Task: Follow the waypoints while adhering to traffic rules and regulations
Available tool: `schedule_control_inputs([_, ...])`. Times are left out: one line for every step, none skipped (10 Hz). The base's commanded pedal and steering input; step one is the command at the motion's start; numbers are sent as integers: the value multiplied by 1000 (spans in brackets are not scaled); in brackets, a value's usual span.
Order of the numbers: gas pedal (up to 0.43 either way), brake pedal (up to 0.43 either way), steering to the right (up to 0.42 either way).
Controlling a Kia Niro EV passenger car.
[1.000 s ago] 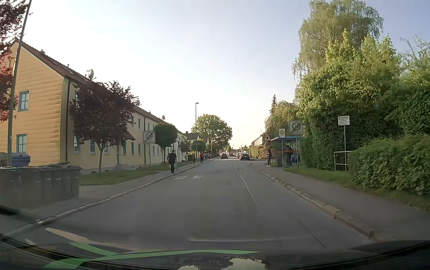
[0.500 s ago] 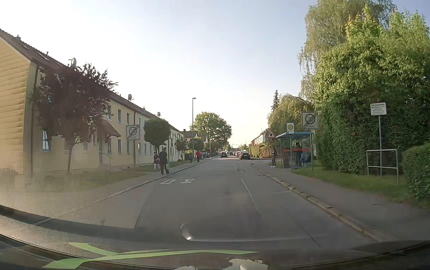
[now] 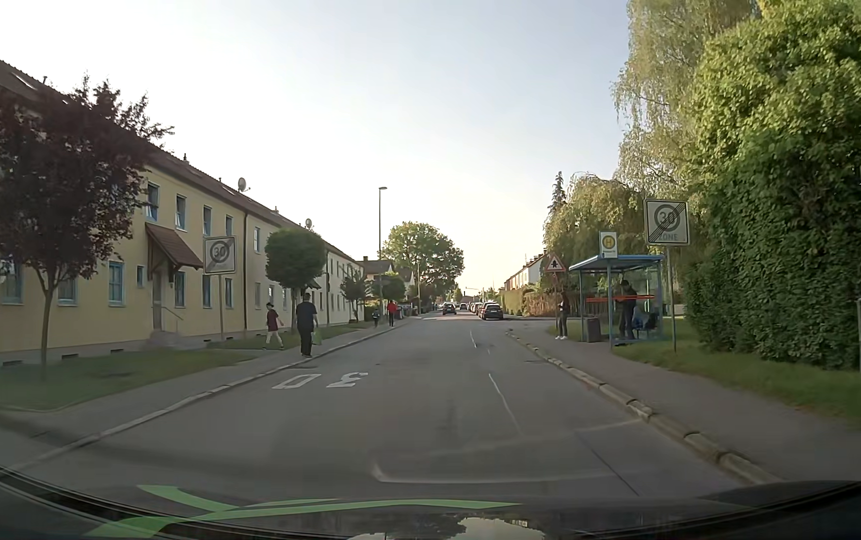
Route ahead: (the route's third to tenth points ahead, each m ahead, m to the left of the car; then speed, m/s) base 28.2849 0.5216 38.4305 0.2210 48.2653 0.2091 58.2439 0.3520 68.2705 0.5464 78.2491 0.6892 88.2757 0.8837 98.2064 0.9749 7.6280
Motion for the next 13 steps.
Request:
schedule_control_inputs([110,0,-3])
schedule_control_inputs([110,0,-4])
schedule_control_inputs([98,0,-4])
schedule_control_inputs([87,0,-4])
schedule_control_inputs([87,0,-4])
schedule_control_inputs([79,0,-4])
schedule_control_inputs([79,0,-5])
schedule_control_inputs([67,0,-4])
schedule_control_inputs([67,0,-4])
schedule_control_inputs([67,0,-5])
schedule_control_inputs([67,0,-4])
schedule_control_inputs([67,0,-5])
schedule_control_inputs([67,0,-5])
